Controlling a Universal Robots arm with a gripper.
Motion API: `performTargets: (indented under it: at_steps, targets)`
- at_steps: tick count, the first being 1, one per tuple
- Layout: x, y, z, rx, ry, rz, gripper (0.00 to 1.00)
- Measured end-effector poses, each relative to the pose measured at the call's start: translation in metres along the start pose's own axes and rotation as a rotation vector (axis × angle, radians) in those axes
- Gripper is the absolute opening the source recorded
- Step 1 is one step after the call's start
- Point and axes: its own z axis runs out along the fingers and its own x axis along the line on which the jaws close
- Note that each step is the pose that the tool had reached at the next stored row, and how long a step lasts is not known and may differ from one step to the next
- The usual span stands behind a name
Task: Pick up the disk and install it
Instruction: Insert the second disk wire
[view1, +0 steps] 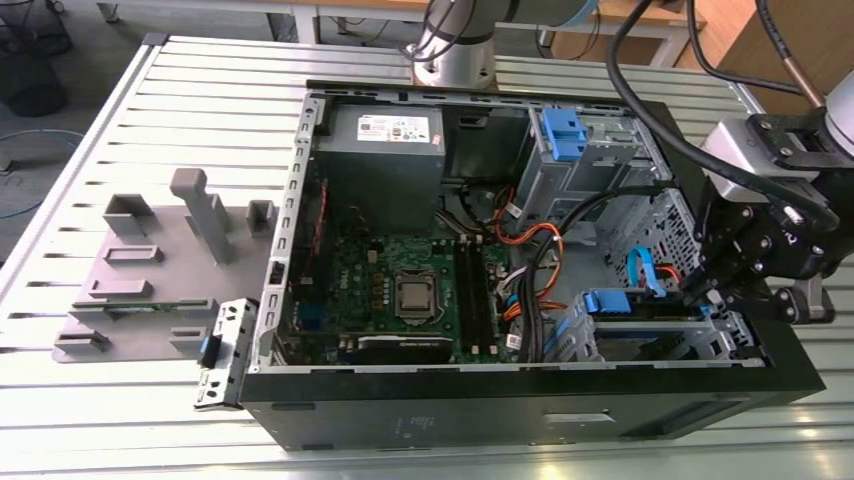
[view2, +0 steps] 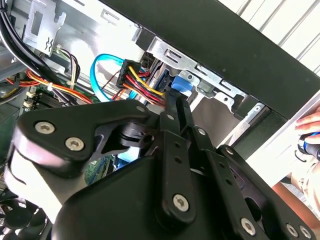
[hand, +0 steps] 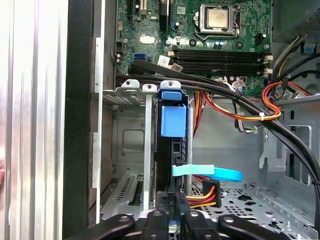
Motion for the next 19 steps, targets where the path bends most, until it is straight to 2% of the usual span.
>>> performTargets:
  at_steps: [1, 2, 10, 19]
  targets:
    - [0.0, 0.0, 0.0, 0.0, 0.0, 0.0, 0.17]
    - [0.0, 0.0, 0.0, 0.0, 0.0001, 0.0, 0.24]
    - [0.0001, 0.0011, 0.0034, 0.0, 0.0002, 0.0, 0.24]
    - [0.0001, 0.0011, 0.0035, 0.0, 0.0002, 0.0, 0.24]
